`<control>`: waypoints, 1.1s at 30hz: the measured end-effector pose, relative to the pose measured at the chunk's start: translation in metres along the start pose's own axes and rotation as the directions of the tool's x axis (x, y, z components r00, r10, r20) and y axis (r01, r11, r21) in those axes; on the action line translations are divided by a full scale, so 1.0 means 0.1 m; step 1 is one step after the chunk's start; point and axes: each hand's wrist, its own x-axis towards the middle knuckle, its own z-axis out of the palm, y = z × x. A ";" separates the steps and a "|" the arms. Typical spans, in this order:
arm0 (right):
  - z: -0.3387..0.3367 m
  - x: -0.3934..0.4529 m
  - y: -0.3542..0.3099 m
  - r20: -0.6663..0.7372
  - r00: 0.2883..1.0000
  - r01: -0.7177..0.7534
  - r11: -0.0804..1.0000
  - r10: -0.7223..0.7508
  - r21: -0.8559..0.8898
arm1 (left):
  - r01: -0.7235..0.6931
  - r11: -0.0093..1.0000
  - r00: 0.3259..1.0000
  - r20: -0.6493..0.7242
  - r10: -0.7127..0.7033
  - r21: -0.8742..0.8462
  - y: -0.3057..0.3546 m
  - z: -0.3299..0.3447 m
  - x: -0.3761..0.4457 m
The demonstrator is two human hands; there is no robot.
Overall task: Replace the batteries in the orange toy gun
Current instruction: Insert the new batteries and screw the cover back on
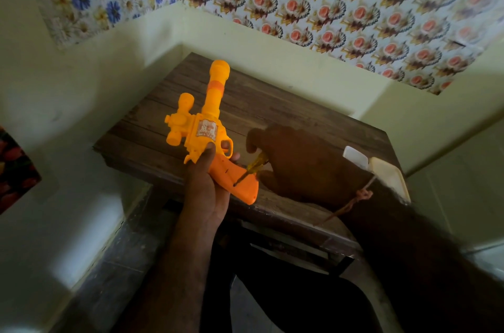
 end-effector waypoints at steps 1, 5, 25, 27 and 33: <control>0.00 0.00 0.00 -0.003 1.000 0.011 1.000 -0.011 0.014 | 0.000 1.000 1.000 -0.003 0.000 -0.005 0.01 0.01 -0.01; -0.04 0.04 -0.01 -0.020 0.999 -0.033 0.998 0.032 -0.044 | -0.014 1.000 1.000 0.003 0.014 0.005 0.00 0.00 0.00; -0.04 0.03 -0.03 -0.058 0.998 -0.042 0.995 0.037 -0.088 | -0.004 1.000 1.000 -0.020 0.004 -0.004 0.00 -0.02 0.01; -0.01 0.02 -0.03 -0.057 0.997 -0.052 0.995 0.047 -0.085 | -0.004 1.000 1.000 -0.022 0.003 -0.010 0.00 -0.02 0.02; -0.01 0.02 -0.04 -0.017 0.999 -0.044 0.998 0.044 -0.035 | -0.004 1.000 1.000 -0.013 0.004 -0.002 0.00 -0.03 0.01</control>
